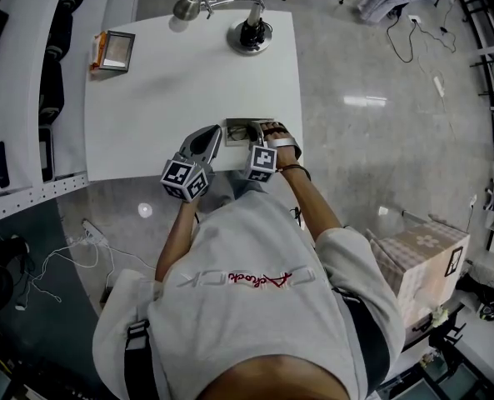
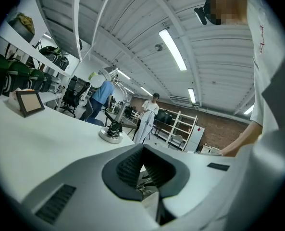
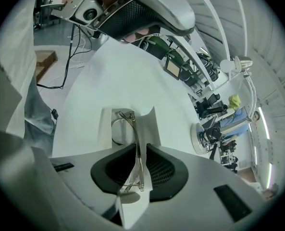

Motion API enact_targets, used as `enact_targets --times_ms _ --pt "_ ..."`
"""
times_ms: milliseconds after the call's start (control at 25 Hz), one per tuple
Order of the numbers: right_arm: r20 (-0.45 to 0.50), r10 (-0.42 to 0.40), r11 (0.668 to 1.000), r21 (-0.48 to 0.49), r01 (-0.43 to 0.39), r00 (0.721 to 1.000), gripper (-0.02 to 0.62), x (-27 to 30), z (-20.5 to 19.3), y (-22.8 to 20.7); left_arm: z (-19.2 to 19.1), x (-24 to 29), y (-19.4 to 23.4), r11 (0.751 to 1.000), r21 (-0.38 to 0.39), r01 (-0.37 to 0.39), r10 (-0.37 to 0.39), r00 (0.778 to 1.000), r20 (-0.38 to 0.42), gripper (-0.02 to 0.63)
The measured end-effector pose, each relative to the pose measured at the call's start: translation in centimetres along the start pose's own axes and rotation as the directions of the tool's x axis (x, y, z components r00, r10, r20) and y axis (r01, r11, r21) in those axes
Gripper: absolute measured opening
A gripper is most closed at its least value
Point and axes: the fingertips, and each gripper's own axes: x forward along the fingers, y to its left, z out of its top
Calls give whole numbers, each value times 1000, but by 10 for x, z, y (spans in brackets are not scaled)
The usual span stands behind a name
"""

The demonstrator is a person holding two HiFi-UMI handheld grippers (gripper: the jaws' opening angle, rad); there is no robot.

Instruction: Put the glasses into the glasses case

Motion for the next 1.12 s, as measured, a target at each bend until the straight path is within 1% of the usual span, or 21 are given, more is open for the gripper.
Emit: enact_targets --times_ms 240,440,480,600,720,800,880,920,1000,1120 --pt "-5 -32 999 7 32 999 63 -12 -2 3 5 -3 -11 999 27 22 -22 1000 15 25" --pt "-21 -41 998 45 42 999 55 -26 -5 13 4 -11 -26 998 48 46 -47 999 22 25" --pt "-22 -49 997 52 50 999 51 -29 -5 14 5 -13 -28 997 54 51 -53 998 24 25" --pt "-14 -101 992 68 102 995 11 -41 -2 13 7 -17 -35 995 78 67 -69 997 24 25" --pt "-2 -145 985 92 145 989 9 -53 1 14 5 -22 -42 992 102 79 -81 997 20 25" --pt "8 -165 979 126 163 986 9 -60 2 17 3 -26 -50 990 108 90 -93 995 21 25" --pt "35 -177 963 212 166 984 9 -69 6 20 1 -31 -58 989 106 101 -104 994 24 25" --pt "53 -183 949 272 162 982 9 -75 8 21 -1 -35 -62 989 107 105 -109 994 25 25" --pt "84 -202 907 391 154 976 9 -86 12 20 -3 -41 -67 987 115 114 -118 993 30 25" --pt "136 -259 842 518 154 956 9 -104 21 11 -2 -49 -72 984 132 119 -126 991 41 25"
